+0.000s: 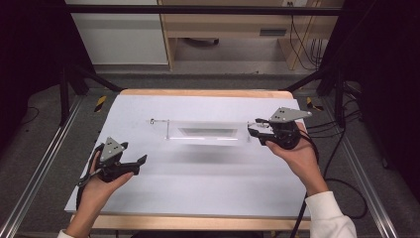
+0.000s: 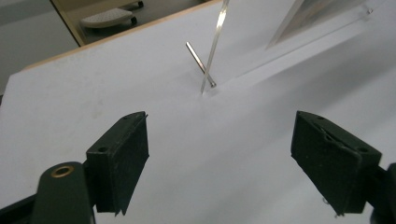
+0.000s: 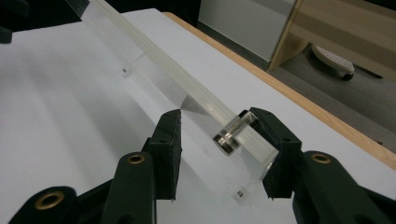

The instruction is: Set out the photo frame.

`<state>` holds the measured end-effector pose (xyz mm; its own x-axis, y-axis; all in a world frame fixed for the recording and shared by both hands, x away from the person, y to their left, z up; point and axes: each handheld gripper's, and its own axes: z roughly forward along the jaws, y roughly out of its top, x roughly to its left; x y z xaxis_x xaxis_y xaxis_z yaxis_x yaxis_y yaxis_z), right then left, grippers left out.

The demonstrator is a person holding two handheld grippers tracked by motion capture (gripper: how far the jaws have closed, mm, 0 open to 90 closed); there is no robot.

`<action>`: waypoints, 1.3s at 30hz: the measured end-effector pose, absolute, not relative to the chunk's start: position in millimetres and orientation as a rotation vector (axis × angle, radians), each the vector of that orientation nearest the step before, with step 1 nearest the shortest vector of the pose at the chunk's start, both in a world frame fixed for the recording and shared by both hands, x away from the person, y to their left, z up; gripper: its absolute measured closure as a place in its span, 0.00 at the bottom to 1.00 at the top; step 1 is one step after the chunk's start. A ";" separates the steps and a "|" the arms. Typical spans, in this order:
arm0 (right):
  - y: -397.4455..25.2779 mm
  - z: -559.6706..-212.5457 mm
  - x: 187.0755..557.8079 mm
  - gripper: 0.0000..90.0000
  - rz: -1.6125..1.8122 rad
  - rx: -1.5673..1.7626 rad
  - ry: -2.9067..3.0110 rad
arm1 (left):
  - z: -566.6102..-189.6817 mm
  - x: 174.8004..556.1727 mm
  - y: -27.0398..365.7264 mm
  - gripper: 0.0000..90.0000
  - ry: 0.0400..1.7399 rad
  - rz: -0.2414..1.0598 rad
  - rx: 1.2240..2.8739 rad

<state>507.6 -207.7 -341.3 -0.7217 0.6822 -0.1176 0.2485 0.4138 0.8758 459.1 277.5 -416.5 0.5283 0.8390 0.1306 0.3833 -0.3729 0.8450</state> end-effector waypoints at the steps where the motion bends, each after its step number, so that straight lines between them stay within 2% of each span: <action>1: -208.2 -341.0 509.3 0.62 1.266 0.791 2.206 | -419.5 459.3 277.4 0.21 0.997 0.720 1.984; 19: -210.7 -336.0 535.5 0.59 1.341 0.858 2.136 | -441.5 461.7 283.9 0.20 1.055 0.693 2.035; 39: -212.7 -335.2 562.9 0.58 1.428 0.953 2.050 | -448.1 454.8 287.8 0.20 1.046 0.691 2.084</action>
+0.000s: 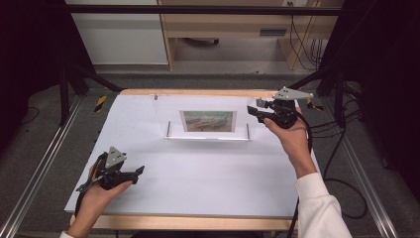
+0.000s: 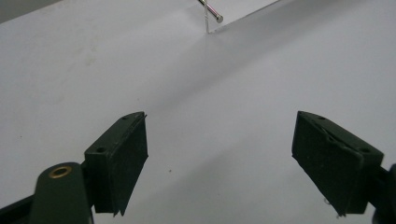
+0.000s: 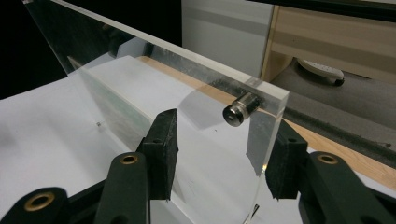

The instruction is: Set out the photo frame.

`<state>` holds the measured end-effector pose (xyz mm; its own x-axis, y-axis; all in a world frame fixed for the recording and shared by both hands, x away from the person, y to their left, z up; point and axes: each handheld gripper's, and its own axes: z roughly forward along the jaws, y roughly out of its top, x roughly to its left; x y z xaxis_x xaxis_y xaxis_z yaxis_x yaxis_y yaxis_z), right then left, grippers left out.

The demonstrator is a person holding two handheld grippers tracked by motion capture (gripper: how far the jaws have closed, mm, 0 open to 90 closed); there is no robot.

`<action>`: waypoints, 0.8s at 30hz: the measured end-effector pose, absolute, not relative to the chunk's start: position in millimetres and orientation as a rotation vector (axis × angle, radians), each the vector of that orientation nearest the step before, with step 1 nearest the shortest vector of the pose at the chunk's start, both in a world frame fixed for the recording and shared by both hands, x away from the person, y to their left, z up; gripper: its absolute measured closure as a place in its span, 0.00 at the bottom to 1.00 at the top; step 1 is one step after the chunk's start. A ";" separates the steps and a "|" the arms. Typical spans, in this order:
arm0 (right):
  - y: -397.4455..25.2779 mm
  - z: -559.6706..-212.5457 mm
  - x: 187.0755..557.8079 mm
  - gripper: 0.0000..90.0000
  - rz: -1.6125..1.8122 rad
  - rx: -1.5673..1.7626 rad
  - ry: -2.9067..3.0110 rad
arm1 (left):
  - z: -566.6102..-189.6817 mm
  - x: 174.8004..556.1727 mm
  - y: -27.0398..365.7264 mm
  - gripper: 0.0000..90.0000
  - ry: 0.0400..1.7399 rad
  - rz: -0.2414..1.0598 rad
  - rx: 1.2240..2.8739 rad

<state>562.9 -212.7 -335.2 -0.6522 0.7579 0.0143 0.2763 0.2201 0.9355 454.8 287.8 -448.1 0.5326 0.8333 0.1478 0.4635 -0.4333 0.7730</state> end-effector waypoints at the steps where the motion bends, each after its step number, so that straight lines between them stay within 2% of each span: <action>1: -212.6 -335.1 563.8 0.58 1.428 0.954 2.049 | -448.6 453.9 288.1 0.20 1.045 0.690 2.088; 7: -214.2 -335.4 570.4 0.58 1.453 0.981 2.031 | -448.7 448.3 291.8 0.20 1.041 0.695 2.092; 11: -218.0 -336.7 575.6 0.63 1.461 1.021 1.993 | -450.0 444.7 295.4 0.20 1.044 0.695 2.094; 24: -218.1 -337.6 594.9 0.64 1.476 1.074 1.969 | -450.7 441.3 297.5 0.20 1.037 0.687 2.089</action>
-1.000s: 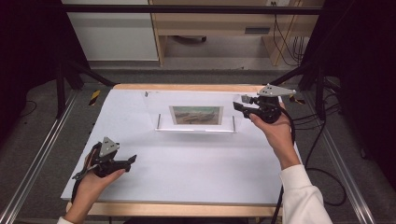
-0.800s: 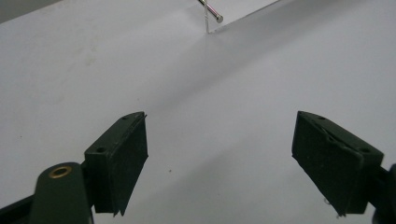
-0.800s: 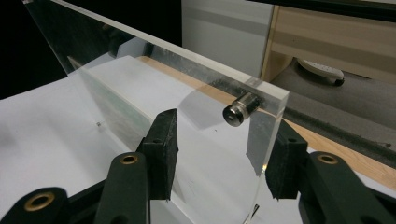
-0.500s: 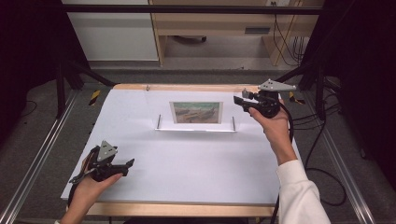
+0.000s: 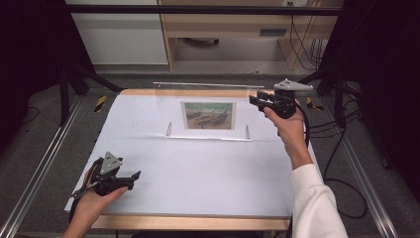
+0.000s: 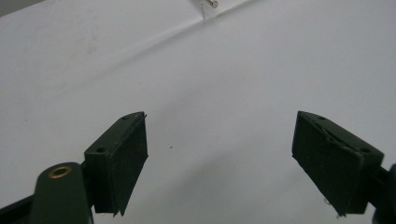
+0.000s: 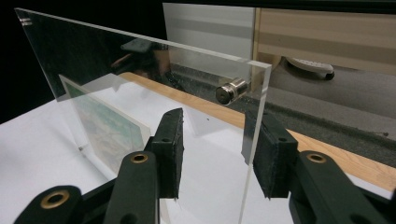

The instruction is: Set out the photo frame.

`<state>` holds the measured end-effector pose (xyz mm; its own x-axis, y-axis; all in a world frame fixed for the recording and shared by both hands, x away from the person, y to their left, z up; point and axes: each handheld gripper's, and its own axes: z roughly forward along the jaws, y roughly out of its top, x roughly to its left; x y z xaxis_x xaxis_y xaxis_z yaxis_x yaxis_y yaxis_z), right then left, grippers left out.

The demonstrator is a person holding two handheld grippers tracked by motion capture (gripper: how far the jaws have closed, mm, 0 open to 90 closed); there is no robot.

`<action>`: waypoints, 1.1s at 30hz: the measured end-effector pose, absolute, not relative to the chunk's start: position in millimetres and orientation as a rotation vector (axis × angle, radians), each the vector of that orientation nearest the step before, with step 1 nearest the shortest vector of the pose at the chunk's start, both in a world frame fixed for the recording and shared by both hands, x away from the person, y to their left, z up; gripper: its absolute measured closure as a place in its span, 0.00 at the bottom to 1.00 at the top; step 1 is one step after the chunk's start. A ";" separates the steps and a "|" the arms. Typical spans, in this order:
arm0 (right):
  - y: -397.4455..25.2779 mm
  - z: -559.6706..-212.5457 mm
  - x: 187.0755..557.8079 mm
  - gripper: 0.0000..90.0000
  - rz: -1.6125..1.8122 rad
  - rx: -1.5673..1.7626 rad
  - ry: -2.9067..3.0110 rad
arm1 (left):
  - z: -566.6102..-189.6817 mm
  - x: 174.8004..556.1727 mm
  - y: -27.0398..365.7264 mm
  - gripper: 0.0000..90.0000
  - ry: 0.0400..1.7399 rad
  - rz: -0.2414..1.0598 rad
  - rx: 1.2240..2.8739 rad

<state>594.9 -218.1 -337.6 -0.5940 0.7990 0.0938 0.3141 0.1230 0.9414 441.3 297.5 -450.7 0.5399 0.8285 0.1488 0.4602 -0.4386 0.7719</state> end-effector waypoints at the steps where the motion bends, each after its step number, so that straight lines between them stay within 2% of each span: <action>1: -218.2 -337.9 595.9 0.64 1.476 1.078 1.967 | -450.8 441.3 297.4 0.20 1.037 0.687 2.089; 12: -215.7 -339.2 602.3 0.63 1.462 1.141 1.941 | -453.2 441.6 296.0 0.20 1.034 0.681 2.114; 22: -213.7 -339.8 605.3 0.57 1.469 1.177 1.932 | -453.9 440.7 295.6 0.20 1.034 0.673 2.119; 27: -213.0 -340.1 605.9 0.48 1.452 1.184 1.921 | -454.4 440.4 294.3 0.20 1.031 0.673 2.122; 33: -211.8 -338.5 602.1 0.30 1.383 1.200 1.912 | -454.9 440.6 293.8 0.18 1.050 0.669 2.115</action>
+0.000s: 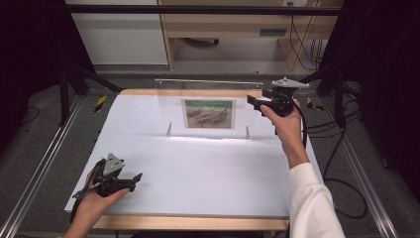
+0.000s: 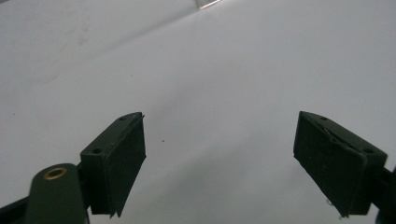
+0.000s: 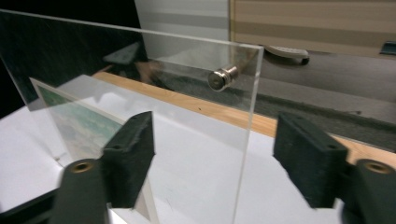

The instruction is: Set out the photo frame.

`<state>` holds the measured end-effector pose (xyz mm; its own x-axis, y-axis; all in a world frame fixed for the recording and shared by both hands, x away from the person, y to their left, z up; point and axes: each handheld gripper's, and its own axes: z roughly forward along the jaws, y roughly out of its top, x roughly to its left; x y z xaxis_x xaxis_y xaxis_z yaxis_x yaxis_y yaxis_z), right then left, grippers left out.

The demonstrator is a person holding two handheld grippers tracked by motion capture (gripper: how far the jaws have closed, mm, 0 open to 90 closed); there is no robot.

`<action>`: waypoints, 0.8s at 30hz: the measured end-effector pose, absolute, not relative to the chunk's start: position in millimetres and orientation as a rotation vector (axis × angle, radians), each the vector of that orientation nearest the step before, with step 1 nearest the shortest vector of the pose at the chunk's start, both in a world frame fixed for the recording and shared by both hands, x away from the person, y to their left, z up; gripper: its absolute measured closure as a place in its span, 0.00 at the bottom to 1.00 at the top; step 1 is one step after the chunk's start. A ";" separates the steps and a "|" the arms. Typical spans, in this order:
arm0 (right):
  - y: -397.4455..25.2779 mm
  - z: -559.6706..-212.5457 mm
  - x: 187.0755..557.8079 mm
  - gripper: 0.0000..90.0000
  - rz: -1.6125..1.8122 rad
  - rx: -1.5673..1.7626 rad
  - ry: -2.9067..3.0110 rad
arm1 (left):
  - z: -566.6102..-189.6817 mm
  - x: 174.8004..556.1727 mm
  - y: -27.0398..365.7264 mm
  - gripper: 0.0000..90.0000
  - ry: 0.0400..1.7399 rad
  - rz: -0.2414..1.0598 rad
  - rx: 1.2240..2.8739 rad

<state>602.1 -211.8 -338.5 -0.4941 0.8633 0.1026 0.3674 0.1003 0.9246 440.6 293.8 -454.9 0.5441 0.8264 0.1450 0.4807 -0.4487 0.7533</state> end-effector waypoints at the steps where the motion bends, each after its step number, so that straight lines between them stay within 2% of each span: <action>1: -211.9 -338.2 600.6 0.28 1.372 1.198 1.910 | -455.0 440.5 293.9 0.18 1.053 0.669 2.105; 8: -214.2 -338.0 571.5 0.12 1.265 1.202 1.889 | -454.4 441.4 296.3 0.12 1.098 0.675 2.074; 12: -217.9 -341.0 548.9 0.08 1.241 1.210 1.880 | -455.4 440.3 296.3 0.10 1.123 0.660 2.038; 24: -227.1 -354.6 500.3 0.07 1.232 1.161 1.887 | -456.8 439.9 295.5 0.07 1.105 0.628 2.036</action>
<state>500.3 -227.1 -354.6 -0.4398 0.8979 -0.0187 0.3442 0.1877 0.9199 439.9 295.5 -456.8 0.5128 0.8553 0.0743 0.5020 -0.3690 0.7822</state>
